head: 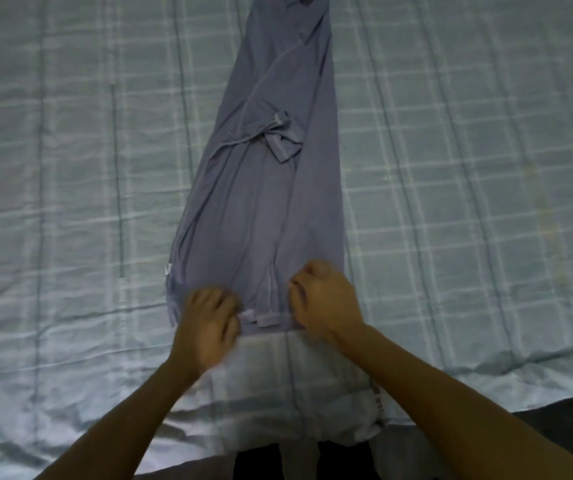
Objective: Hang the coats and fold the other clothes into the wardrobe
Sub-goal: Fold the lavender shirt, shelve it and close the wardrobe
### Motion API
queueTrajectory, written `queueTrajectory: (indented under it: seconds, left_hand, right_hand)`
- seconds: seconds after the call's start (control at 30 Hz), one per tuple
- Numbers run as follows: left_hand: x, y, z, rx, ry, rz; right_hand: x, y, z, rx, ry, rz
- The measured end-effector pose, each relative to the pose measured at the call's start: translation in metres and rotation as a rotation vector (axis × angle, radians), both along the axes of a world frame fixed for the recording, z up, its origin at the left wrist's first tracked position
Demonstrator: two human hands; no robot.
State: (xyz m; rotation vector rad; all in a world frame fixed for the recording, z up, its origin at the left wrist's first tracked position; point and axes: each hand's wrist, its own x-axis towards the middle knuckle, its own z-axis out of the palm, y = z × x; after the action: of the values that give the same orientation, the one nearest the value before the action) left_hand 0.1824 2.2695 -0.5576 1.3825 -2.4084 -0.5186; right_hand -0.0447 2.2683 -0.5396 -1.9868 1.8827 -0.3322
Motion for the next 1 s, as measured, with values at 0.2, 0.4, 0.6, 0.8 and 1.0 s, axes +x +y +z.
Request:
queueTrajectory:
  seconds: [0.2, 0.4, 0.6, 0.8, 1.0]
  left_hand:
    - [0.004, -0.020, 0.009, 0.472, -0.047, 1.027]
    - [-0.023, -0.029, 0.042, 0.353, 0.157, 0.589]
    - [-0.078, -0.002, 0.034, 0.424, -0.076, -0.184]
    - [-0.055, 0.002, 0.009, 0.081, -0.059, -0.154]
    - [-0.045, -0.004, -0.014, 0.073, -0.276, -0.335]
  right_hand:
    - [-0.002, -0.001, -0.025, 0.073, 0.051, 0.133]
    - [-0.015, 0.005, -0.027, 0.070, -0.090, 0.122]
    - [-0.047, 0.015, -0.018, -0.004, -0.213, -0.253]
    - [-0.053, 0.021, -0.015, -0.095, -0.211, -0.198]
    - [-0.032, 0.030, -0.034, -0.080, -0.007, 0.387]
